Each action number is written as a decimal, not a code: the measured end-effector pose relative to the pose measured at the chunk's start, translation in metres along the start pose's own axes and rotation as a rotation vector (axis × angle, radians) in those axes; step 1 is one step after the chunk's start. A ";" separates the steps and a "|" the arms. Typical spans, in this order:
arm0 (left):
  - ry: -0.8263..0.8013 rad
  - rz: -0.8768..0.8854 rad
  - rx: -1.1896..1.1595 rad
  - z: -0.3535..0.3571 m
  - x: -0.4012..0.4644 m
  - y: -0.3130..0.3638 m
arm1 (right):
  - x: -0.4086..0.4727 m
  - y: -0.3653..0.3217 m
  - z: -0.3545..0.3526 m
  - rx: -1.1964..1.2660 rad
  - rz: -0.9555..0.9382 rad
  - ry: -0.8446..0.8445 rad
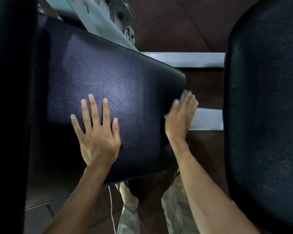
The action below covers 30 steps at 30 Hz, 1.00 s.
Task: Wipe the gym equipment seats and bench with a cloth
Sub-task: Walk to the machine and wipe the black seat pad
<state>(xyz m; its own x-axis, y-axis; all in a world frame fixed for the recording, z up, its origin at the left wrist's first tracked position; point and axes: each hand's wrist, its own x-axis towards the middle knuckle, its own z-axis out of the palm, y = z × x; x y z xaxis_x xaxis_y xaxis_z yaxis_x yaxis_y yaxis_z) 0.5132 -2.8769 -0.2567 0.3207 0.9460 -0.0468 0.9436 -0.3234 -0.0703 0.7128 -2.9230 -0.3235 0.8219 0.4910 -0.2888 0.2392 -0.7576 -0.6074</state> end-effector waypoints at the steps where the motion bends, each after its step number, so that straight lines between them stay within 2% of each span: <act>1: -0.001 0.000 -0.002 0.000 0.000 0.000 | 0.003 -0.019 0.010 -0.038 -0.069 0.027; 3: -0.003 -0.005 -0.013 -0.001 0.000 0.001 | -0.022 -0.042 0.022 -0.121 -0.271 0.033; 4: -0.002 -0.006 -0.016 -0.001 -0.001 0.001 | -0.046 -0.044 0.023 -0.142 -0.382 -0.015; 6: -0.005 -0.009 -0.012 -0.001 0.000 0.000 | -0.098 -0.022 0.014 -0.166 -0.606 -0.148; 8: 0.000 -0.007 -0.012 -0.001 0.000 0.000 | -0.137 0.025 -0.001 -0.199 -0.705 -0.236; 9: 0.005 -0.006 -0.009 0.000 0.000 0.000 | -0.145 0.046 -0.009 -0.210 -0.674 -0.244; 12: 0.011 -0.006 0.003 0.000 0.000 0.001 | -0.115 0.065 -0.020 -0.174 -0.381 -0.171; 16: 0.018 -0.002 0.015 0.001 0.001 0.000 | -0.015 -0.014 0.001 -0.054 -0.065 -0.030; 17: 0.016 -0.001 0.013 0.002 0.001 0.001 | 0.000 -0.035 0.008 -0.047 -0.056 -0.009; 18: 0.013 -0.001 0.010 0.002 0.001 0.001 | 0.002 -0.050 0.014 -0.063 -0.117 -0.004; 20: 0.010 -0.006 0.004 0.001 0.001 0.000 | -0.027 -0.058 0.019 -0.112 -0.380 -0.091; 22: 0.005 -0.003 0.001 0.001 0.001 0.000 | -0.076 -0.036 0.010 -0.152 -0.586 -0.229; 24: -0.003 0.002 -0.003 0.001 0.001 0.000 | -0.105 0.003 -0.003 -0.225 -0.708 -0.296; 27: -0.010 -0.003 -0.008 0.001 0.002 -0.001 | -0.105 0.037 -0.016 -0.312 -0.802 -0.328; 30: -0.018 -0.010 -0.015 0.001 0.002 -0.001 | -0.105 0.030 -0.018 -0.256 -0.739 -0.358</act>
<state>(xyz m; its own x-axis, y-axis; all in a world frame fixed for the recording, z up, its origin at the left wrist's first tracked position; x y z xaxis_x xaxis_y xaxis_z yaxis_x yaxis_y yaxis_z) 0.5125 -2.8747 -0.2581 0.3104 0.9485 -0.0638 0.9478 -0.3139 -0.0564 0.6426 -3.0049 -0.2982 0.2069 0.9701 -0.1267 0.7936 -0.2422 -0.5582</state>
